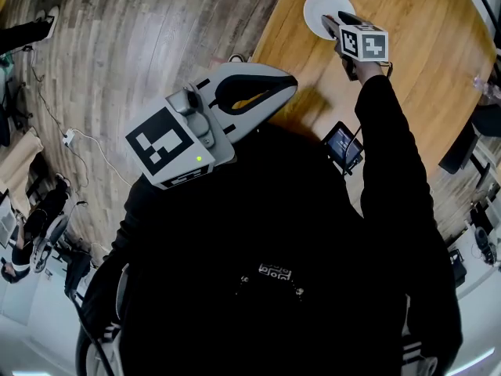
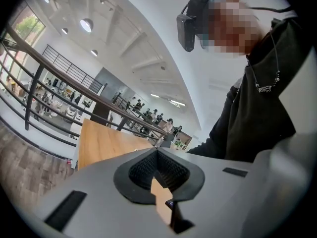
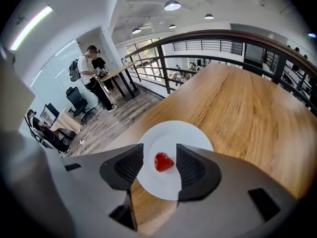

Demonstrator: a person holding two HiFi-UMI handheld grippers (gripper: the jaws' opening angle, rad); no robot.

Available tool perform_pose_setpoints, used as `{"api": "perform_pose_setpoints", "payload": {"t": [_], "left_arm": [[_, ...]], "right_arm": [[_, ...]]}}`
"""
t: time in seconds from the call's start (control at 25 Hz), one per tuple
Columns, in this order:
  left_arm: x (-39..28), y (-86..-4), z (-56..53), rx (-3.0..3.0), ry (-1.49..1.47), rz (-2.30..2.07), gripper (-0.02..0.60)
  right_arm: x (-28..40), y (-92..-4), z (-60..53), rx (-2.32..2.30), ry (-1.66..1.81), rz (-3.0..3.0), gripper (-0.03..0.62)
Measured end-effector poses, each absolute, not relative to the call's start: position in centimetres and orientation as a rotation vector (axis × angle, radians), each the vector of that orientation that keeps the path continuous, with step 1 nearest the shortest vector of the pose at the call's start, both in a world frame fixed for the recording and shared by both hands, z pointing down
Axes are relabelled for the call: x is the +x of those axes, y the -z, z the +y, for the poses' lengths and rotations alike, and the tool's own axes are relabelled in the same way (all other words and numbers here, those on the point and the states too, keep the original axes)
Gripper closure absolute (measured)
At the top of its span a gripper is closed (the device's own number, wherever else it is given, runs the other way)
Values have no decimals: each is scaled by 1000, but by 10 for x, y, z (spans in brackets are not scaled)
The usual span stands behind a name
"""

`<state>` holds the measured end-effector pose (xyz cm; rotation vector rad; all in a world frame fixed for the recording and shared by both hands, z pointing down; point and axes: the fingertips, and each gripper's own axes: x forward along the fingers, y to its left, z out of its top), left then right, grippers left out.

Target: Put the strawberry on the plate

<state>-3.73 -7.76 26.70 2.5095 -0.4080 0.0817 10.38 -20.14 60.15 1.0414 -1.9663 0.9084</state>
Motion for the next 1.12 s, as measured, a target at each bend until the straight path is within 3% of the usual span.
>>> {"api": "perform_pose_setpoints", "payload": {"t": [0.4,0.48,0.64,0.72,0.92,1.12], "left_arm": [[-22,-248,-92,2606,-128,-377,583],[-21,-243,-99,2635,-136,-354,583],[-12,-239,-111,2684,-178,-295,583],[-2,-238,-117,2711,-189,-254,583],[21,-222,-126,2754,-169,-149,583],[30,-220,-125,2768,-182,-97,583]], "right_arm": [[122,-463,-206,1275,-823,-2185,399],[120,-425,-201,1323,-786,-2240,422],[119,-352,-178,1377,-735,-2377,542],[121,-318,-166,1389,-713,-2456,570],[137,-251,-136,1474,-502,-2511,576],[148,-223,-108,1600,-520,-2552,576]]}}
